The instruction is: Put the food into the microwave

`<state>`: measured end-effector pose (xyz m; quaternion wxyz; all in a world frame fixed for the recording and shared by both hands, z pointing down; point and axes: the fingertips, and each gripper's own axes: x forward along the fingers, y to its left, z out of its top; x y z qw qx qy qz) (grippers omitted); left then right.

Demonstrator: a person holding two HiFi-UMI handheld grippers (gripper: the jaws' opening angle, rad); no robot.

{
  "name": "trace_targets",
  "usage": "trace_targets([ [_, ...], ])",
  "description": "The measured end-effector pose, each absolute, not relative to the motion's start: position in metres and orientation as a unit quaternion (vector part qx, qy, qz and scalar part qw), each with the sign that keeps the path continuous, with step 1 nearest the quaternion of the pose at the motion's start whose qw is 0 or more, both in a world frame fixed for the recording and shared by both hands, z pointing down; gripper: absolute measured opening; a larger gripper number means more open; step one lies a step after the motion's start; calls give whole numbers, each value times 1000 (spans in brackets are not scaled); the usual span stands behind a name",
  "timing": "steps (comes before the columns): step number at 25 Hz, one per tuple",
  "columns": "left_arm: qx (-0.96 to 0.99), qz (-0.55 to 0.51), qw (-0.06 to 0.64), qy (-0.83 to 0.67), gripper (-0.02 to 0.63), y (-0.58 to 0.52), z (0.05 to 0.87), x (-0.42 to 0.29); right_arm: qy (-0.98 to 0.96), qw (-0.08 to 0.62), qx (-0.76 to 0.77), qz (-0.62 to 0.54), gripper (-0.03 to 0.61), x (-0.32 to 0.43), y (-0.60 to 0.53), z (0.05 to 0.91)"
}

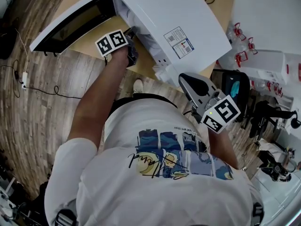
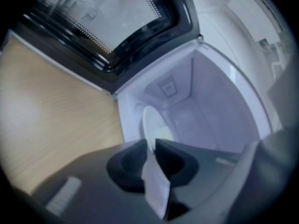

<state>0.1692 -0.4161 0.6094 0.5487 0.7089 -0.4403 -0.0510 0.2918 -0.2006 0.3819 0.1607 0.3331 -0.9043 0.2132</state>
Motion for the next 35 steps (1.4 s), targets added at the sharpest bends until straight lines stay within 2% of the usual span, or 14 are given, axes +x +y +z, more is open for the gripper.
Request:
trace_targets([
  [3,720,-18,518,-461,78,-415,611,168,-905,161,332,213,8,291,-200,382],
  [4,723,-5,505,-471,117,-415,612,166,-905,161,332,213,8,291,-200,382],
  [5,727,4,493,-478,127,-414,612,164,-905,160,332,213,8,291,-200,382],
  [14,743,23,463,-482,146,-403,606,152,-908,160,324,211,8,282,-199,383],
  [30,765,23,440,-470,138,-361,585,99,-915,165,307,203,8,220,-177,383],
  [35,774,24,431,-463,118,-341,575,77,-916,165,309,197,8,195,-163,383],
])
